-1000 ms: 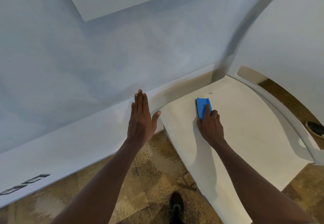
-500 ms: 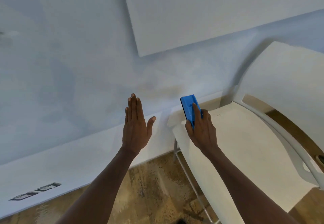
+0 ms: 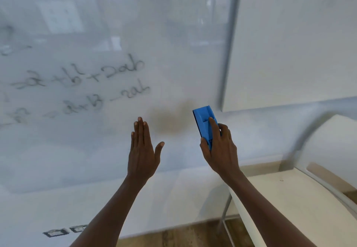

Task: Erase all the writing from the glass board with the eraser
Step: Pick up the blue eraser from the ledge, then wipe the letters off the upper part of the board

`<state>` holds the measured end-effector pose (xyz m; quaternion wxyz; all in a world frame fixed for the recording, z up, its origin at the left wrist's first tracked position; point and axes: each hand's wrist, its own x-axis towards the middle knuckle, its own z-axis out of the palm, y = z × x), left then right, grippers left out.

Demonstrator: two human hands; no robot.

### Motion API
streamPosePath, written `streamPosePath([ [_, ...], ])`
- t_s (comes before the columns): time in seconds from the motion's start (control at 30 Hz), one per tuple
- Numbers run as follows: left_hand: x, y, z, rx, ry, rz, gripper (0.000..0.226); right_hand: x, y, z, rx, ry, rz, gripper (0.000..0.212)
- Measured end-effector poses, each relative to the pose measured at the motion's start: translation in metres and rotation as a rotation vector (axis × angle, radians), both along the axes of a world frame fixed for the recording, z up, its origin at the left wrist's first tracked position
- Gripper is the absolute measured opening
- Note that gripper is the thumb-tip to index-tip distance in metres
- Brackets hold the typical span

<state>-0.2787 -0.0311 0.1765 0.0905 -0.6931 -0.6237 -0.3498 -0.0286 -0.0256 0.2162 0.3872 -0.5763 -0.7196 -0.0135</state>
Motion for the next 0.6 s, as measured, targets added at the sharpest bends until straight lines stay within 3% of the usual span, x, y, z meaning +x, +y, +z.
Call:
streamPosePath([
  [0.6,-0.242,-0.053,0.104,0.229,0.078,0.16,0.084,-0.231,-0.032,0.127,0.345,0.107,0.129,0.069],
])
